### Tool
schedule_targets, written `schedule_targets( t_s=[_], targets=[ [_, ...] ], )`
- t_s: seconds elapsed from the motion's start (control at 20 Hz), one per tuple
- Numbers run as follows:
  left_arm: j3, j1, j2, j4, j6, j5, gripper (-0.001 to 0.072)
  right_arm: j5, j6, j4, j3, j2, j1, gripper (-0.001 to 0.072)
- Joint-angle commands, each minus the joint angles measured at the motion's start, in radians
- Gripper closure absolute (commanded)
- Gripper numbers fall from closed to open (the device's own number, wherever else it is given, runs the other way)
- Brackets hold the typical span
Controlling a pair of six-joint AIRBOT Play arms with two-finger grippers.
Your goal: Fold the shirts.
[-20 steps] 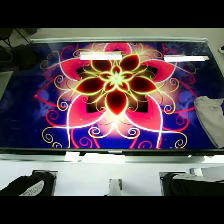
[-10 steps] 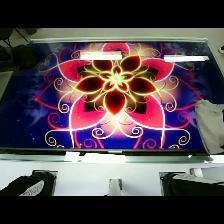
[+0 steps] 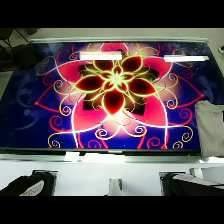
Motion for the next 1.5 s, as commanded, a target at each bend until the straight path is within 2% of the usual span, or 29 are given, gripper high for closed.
schedule_targets(
  t_s=[0.0, 0.1, 0.2, 0.25, 0.35, 0.4, 0.45, 0.5, 0.55, 0.6, 0.65, 0.7, 0.75, 0.8, 1.45],
  targets=[
    [0.001, -0.001, -0.008, 0.001, 0.003, 0.014, 0.0677, -0.008, 0.062, 0.007, 0.149, 0.062, 0.011, 0.0146],
    [0.001, -0.001, -0.029, 0.006, 0.006, 0.028, 0.0678, -0.016, 0.062, 0.006, 0.322, 0.068, 0.065, 0.0147],
    [0.001, -0.004, -0.067, 0.056, 0.033, 0.016, 0.0679, -0.083, -0.028, 0.002, 0.503, 0.068, 0.196, 0.0147],
    [0.001, -0.014, -0.092, 0.135, 0.031, -0.009, 0.0679, -0.116, -0.074, -0.011, 0.567, 0.069, 0.285, 0.0147],
    [0.001, -0.058, -0.165, 0.418, -0.057, -0.156, 0.0679, -0.124, -0.130, -0.086, 0.628, 0.073, 0.521, 0.0147],
    [0.001, -0.078, -0.213, 0.543, -0.087, -0.279, 0.0677, -0.090, -0.124, -0.159, 0.625, 0.070, 0.655, 0.0146],
    [0.000, -0.082, -0.257, 0.577, -0.084, -0.376, 0.0666, -0.041, -0.089, -0.227, 0.621, 0.056, 0.766, 0.0106],
    [-0.001, -0.078, -0.298, 0.546, -0.080, -0.465, 0.0416, 0.032, -0.053, -0.245, 0.621, 0.026, 0.851, 0.0052],
    [-0.018, -0.078, -0.314, 0.499, -0.066, -0.514, 0.0060, 0.113, -0.053, -0.200, 0.621, -0.010, 0.899, 0.0041],
    [-0.070, -0.082, -0.296, 0.438, -0.027, -0.483, -0.0013, 0.204, -0.053, -0.146, 0.621, -0.050, 0.932, 0.0028],
    [-0.135, -0.086, -0.252, 0.395, -0.024, -0.402, -0.0013, 0.269, -0.053, -0.131, 0.621, -0.080, 0.954, 0.0028],
    [-0.209, -0.088, -0.194, 0.375, -0.059, -0.305, -0.0013, 0.298, -0.053, -0.140, 0.621, -0.098, 0.972, 0.0029],
    [-0.264, -0.087, -0.149, 0.377, -0.105, -0.243, -0.0013, 0.296, -0.052, -0.138, 0.621, -0.104, 0.975, 0.0031],
    [-0.294, -0.082, -0.125, 0.377, -0.113, -0.214, -0.0013, 0.277, -0.052, -0.136, 0.621, -0.103, 0.975, 0.0031],
    [-0.297, -0.077, -0.124, 0.380, -0.109, -0.212, -0.0013, 0.183, -0.053, -0.139, 0.621, -0.103, 0.973, 0.0031]
  ],
)
